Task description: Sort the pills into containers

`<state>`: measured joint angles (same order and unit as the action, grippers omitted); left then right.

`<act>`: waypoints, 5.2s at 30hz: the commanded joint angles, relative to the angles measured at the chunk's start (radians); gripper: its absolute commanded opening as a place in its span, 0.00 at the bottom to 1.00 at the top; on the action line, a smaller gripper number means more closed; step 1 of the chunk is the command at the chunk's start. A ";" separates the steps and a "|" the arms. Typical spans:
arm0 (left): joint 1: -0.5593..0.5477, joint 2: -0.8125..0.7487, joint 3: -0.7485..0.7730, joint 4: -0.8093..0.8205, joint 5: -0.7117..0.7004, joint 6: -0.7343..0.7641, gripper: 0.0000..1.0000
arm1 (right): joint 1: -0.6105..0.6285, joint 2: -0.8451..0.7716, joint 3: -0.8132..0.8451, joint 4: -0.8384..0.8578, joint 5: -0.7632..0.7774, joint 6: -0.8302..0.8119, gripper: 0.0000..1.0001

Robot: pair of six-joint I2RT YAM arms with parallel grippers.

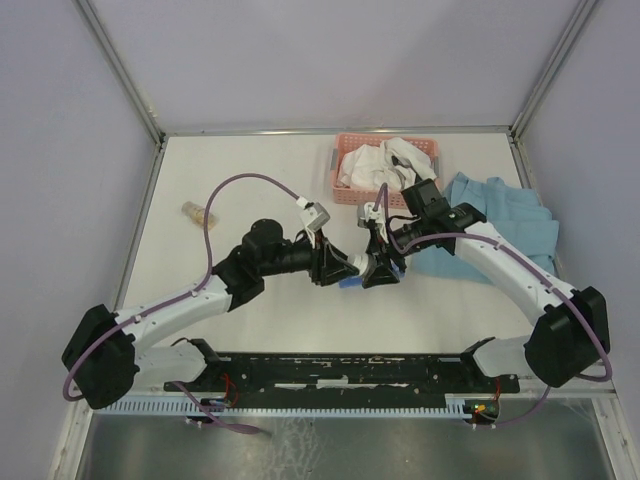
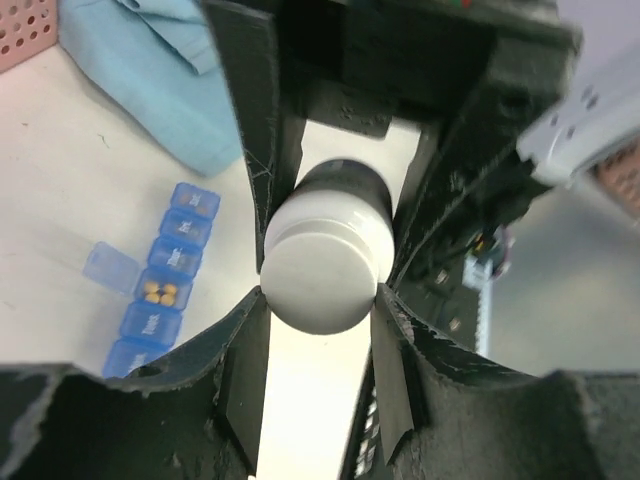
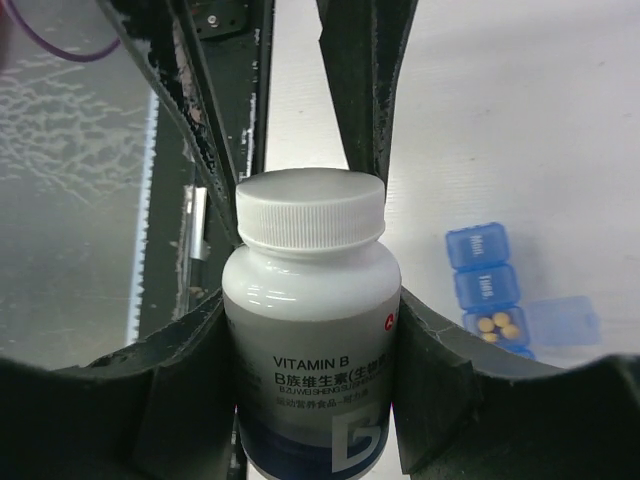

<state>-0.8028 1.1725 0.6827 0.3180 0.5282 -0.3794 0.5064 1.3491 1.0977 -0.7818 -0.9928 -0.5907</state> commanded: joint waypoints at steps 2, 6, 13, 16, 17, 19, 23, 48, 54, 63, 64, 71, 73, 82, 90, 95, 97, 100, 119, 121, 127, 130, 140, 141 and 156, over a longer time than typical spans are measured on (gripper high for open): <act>-0.021 -0.063 -0.025 -0.062 0.057 0.418 0.22 | 0.025 -0.003 0.065 0.080 -0.180 0.086 0.01; -0.018 -0.159 -0.101 0.091 -0.074 0.344 0.59 | 0.025 -0.024 0.048 0.108 -0.129 0.094 0.01; -0.006 -0.400 -0.240 0.159 -0.337 0.121 0.99 | 0.024 -0.070 0.040 0.082 -0.037 0.003 0.01; -0.005 -0.463 -0.287 0.209 -0.283 -0.026 0.99 | 0.026 -0.094 0.024 0.083 0.023 -0.037 0.01; -0.005 -0.470 -0.296 0.227 -0.279 -0.089 0.99 | 0.029 -0.104 0.020 0.086 0.045 -0.054 0.01; -0.005 -0.462 -0.305 0.267 -0.302 -0.234 0.99 | 0.035 -0.126 0.000 0.110 0.097 -0.075 0.01; -0.008 -0.385 -0.257 0.235 -0.406 -0.528 0.99 | 0.062 -0.178 -0.058 0.193 0.223 -0.107 0.01; -0.174 -0.074 0.025 -0.024 -0.667 -0.738 0.78 | 0.126 -0.165 -0.074 0.218 0.363 -0.144 0.01; -0.183 -0.062 0.035 -0.023 -0.653 -0.737 0.63 | 0.126 -0.159 -0.073 0.216 0.365 -0.145 0.01; -0.188 -0.051 0.047 -0.053 -0.624 -0.726 0.57 | 0.127 -0.147 -0.063 0.213 0.373 -0.132 0.01; -0.188 -0.050 0.049 -0.064 -0.627 -0.723 0.58 | 0.126 -0.146 -0.063 0.213 0.376 -0.130 0.01; -0.190 -0.057 0.044 -0.077 -0.621 -0.723 0.54 | 0.126 -0.139 -0.059 0.216 0.391 -0.121 0.01; -0.190 -0.054 0.049 -0.077 -0.607 -0.721 0.52 | 0.127 -0.135 -0.056 0.216 0.395 -0.118 0.01; -0.191 -0.036 0.053 -0.030 -0.534 -0.600 0.20 | 0.124 -0.105 -0.025 0.183 0.354 -0.086 0.01; -0.189 -0.056 0.019 -0.009 -0.416 -0.166 0.07 | 0.013 0.016 0.083 0.009 -0.025 -0.025 0.01; -0.188 -0.086 0.021 -0.005 -0.462 -0.180 0.30 | -0.001 0.062 0.120 -0.074 -0.068 -0.068 0.01; -0.188 -0.102 0.040 -0.041 -0.520 -0.217 0.68 | 0.001 0.045 0.097 -0.038 -0.035 -0.058 0.01; -0.187 -0.148 0.048 -0.099 -0.618 -0.272 0.93 | 0.003 0.023 0.080 -0.014 0.003 -0.059 0.01; -0.187 -0.050 0.122 -0.130 -0.614 -0.391 0.68 | 0.046 -0.003 0.054 0.024 0.116 -0.081 0.01; -0.187 -0.043 0.123 -0.131 -0.607 -0.393 0.64 | 0.047 -0.002 0.053 0.025 0.120 -0.080 0.01; -0.187 -0.042 0.125 -0.156 -0.597 -0.390 0.62 | 0.047 -0.002 0.050 0.047 0.149 -0.059 0.01; -0.188 -0.042 0.125 -0.160 -0.593 -0.389 0.62 | 0.047 -0.004 0.048 0.056 0.155 -0.053 0.01; -0.187 -0.032 0.138 -0.179 -0.612 -0.361 0.18 | 0.049 -0.001 0.046 0.051 0.154 -0.056 0.15; -0.187 -0.035 0.136 -0.179 -0.617 -0.358 0.13 | 0.049 -0.001 0.045 0.050 0.151 -0.057 0.23; -0.113 -0.105 0.041 -0.211 -0.716 -0.361 0.03 | 0.047 -0.010 0.036 0.080 0.176 -0.008 0.99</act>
<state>-0.9489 1.1015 0.7391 0.0998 -0.1333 -0.7547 0.5499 1.3663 1.1290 -0.7292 -0.8268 -0.6121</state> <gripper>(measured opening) 0.499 0.994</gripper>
